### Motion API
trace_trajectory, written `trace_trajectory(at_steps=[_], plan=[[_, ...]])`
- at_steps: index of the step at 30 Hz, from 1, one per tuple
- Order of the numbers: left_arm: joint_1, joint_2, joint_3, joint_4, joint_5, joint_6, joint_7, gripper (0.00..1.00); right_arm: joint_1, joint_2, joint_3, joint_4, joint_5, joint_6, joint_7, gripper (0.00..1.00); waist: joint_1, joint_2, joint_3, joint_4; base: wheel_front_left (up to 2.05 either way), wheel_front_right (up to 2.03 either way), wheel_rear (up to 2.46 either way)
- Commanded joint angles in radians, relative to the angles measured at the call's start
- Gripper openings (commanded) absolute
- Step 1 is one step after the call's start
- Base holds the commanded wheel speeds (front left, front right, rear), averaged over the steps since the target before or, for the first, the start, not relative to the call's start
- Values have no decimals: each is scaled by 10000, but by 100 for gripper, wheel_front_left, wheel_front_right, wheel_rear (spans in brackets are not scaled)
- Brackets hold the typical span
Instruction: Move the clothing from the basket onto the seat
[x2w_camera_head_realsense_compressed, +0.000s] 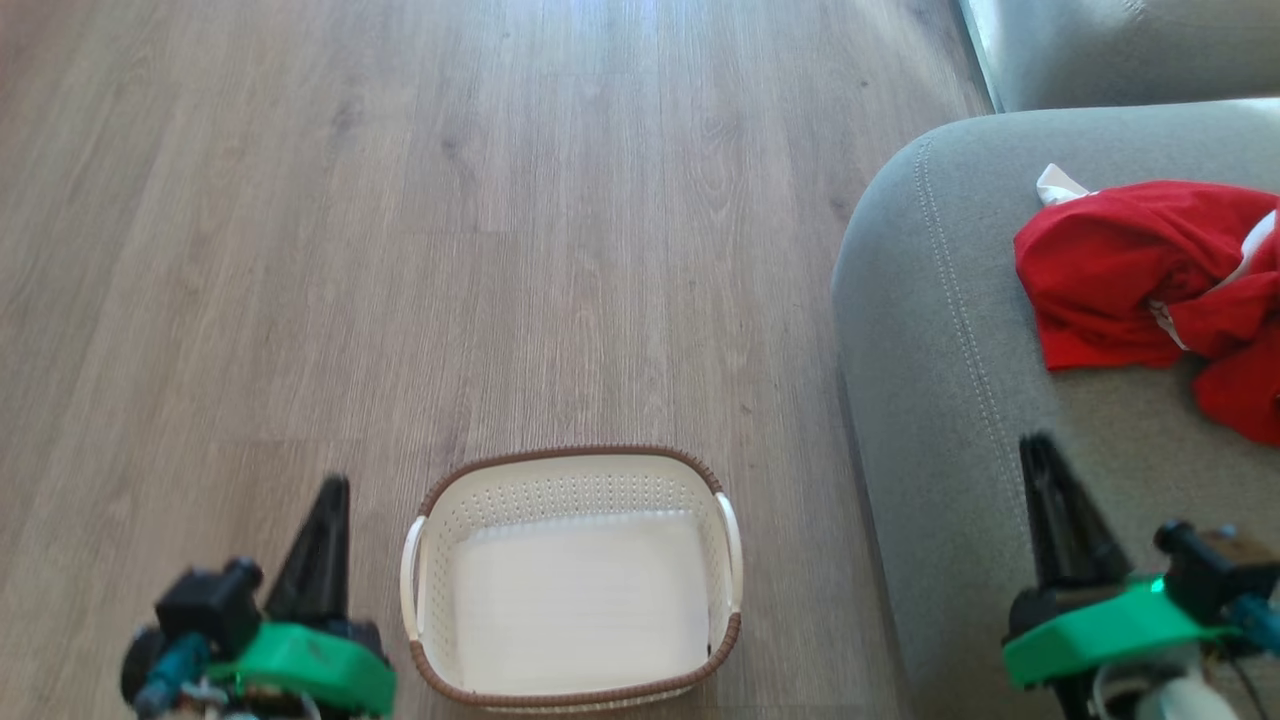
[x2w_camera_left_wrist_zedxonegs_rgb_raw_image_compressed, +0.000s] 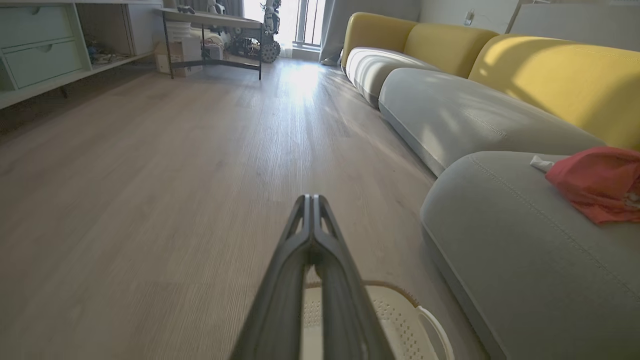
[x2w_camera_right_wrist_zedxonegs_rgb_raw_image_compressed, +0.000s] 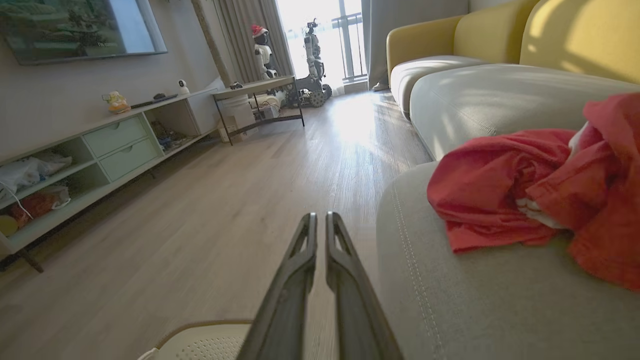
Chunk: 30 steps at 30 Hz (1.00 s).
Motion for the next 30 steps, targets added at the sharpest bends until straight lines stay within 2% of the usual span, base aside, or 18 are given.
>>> trace_trajectory(at_steps=[1,30], plan=[[17,-5,6,44,-42,0,13,0,12,4,7,44,40,0,6,0,0,0,-1,-1,0,0,0],[-302,-75,397,119,-3276,-17,852,0,-380,60,-135,389,3137,-1,720,0,0,0,-56,-81,0,0,0]])
